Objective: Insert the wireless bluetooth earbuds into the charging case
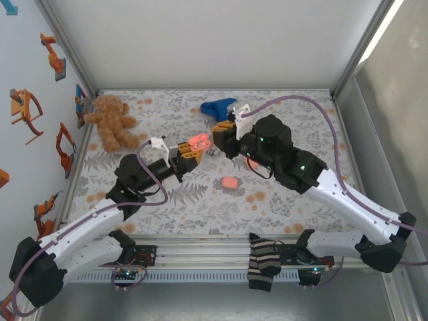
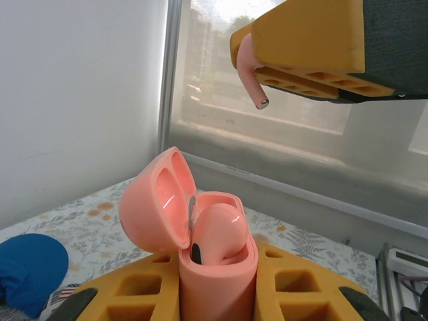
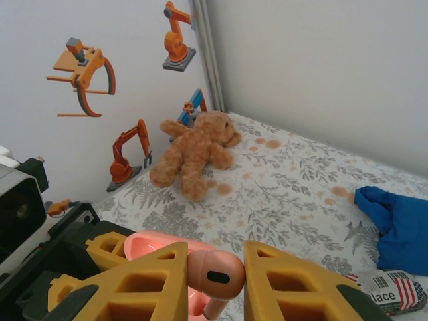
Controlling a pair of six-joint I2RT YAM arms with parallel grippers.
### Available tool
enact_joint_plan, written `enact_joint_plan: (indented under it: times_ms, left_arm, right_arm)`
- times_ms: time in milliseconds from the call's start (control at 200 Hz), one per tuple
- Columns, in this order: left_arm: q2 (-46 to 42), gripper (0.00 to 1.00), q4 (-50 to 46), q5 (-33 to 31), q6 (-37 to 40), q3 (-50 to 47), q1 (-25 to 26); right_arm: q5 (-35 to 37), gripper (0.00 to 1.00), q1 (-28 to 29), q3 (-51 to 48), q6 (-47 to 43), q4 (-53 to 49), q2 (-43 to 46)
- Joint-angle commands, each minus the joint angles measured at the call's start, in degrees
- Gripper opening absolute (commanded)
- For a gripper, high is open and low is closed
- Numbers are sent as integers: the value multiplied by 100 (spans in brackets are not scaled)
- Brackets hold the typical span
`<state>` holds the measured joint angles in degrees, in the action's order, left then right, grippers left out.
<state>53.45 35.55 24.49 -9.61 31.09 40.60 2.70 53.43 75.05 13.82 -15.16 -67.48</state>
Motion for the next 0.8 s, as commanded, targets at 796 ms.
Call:
enact_joint_plan:
  times_ms: [796]
  left_arm:
    - [139, 0, 426, 56, -15, 255, 150]
  right_arm:
    - [-191, 22, 1, -315, -29, 273, -258]
